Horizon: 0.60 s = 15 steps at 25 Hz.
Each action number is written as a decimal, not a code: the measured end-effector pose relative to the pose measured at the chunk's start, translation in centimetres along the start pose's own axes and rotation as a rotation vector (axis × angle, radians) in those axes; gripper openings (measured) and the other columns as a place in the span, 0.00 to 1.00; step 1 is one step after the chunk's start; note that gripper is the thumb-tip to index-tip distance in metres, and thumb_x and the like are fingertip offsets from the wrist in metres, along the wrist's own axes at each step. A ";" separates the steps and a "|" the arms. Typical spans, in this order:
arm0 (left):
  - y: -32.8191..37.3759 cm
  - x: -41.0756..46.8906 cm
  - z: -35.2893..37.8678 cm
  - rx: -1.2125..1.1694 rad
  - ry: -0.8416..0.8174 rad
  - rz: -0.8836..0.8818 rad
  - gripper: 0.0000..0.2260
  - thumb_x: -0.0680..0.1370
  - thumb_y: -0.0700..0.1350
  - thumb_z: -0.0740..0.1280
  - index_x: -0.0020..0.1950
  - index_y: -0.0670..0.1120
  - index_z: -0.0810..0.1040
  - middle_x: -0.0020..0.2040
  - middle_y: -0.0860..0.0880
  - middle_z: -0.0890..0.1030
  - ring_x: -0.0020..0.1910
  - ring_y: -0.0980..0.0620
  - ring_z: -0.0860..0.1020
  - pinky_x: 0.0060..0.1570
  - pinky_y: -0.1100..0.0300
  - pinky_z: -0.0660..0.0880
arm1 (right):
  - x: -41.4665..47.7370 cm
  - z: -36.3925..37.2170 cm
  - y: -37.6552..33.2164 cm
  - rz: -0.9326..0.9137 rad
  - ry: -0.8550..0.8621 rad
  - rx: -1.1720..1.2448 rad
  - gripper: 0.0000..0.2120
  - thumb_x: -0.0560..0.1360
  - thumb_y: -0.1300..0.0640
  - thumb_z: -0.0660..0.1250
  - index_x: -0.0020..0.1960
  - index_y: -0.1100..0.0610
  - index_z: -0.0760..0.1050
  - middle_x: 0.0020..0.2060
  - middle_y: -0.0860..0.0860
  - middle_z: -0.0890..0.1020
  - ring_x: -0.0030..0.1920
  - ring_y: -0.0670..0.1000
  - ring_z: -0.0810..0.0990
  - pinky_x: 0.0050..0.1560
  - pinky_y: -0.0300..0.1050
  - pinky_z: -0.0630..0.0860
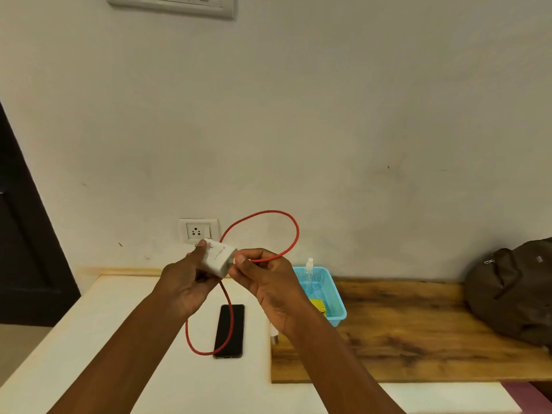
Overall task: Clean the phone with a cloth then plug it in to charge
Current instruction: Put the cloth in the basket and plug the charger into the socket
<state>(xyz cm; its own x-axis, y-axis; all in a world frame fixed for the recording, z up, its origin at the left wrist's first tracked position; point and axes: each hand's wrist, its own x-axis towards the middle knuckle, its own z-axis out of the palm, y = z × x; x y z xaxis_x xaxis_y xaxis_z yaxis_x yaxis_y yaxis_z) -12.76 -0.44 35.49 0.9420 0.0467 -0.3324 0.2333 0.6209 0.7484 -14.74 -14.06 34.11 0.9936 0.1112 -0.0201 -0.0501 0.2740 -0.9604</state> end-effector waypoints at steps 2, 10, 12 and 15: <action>0.1 -0.4 0.0 0.001 -0.010 0.010 0.11 0.77 0.41 0.63 0.58 0.41 0.69 0.50 0.40 0.77 0.54 0.42 0.75 0.44 0.45 0.74 | -0.4 -0.4 0.0 0.000 -0.009 0.082 0.06 0.72 0.61 0.70 0.48 0.54 0.80 0.48 0.50 0.85 0.50 0.52 0.85 0.47 0.39 0.82; 1.1 -1.9 0.7 -0.062 -0.033 0.006 0.09 0.77 0.42 0.64 0.55 0.40 0.72 0.47 0.40 0.78 0.47 0.45 0.78 0.38 0.45 0.74 | -2.0 -0.5 -0.8 -0.056 0.084 0.198 0.04 0.73 0.56 0.69 0.46 0.55 0.81 0.39 0.51 0.87 0.40 0.49 0.86 0.39 0.39 0.81; 1.4 -2.1 0.6 -0.097 -0.030 0.002 0.13 0.77 0.42 0.64 0.60 0.41 0.70 0.49 0.40 0.78 0.52 0.43 0.78 0.40 0.45 0.74 | -2.4 -1.1 -1.3 -0.057 0.205 0.073 0.10 0.76 0.50 0.64 0.45 0.56 0.80 0.36 0.51 0.84 0.32 0.46 0.82 0.32 0.37 0.78; 2.0 -2.4 0.6 -0.137 -0.038 0.014 0.17 0.77 0.42 0.64 0.65 0.41 0.68 0.51 0.40 0.78 0.55 0.43 0.78 0.42 0.43 0.75 | -3.1 -2.1 -1.9 0.022 0.179 -0.310 0.12 0.79 0.48 0.59 0.47 0.50 0.79 0.41 0.50 0.84 0.32 0.45 0.77 0.30 0.35 0.74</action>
<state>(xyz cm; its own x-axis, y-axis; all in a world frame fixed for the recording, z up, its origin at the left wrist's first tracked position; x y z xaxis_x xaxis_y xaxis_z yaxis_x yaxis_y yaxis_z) -14.38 0.21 38.11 0.9540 0.0276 -0.2984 0.1876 0.7214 0.6666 -17.49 -16.89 35.41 0.9960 -0.0629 -0.0632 -0.0654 -0.0327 -0.9973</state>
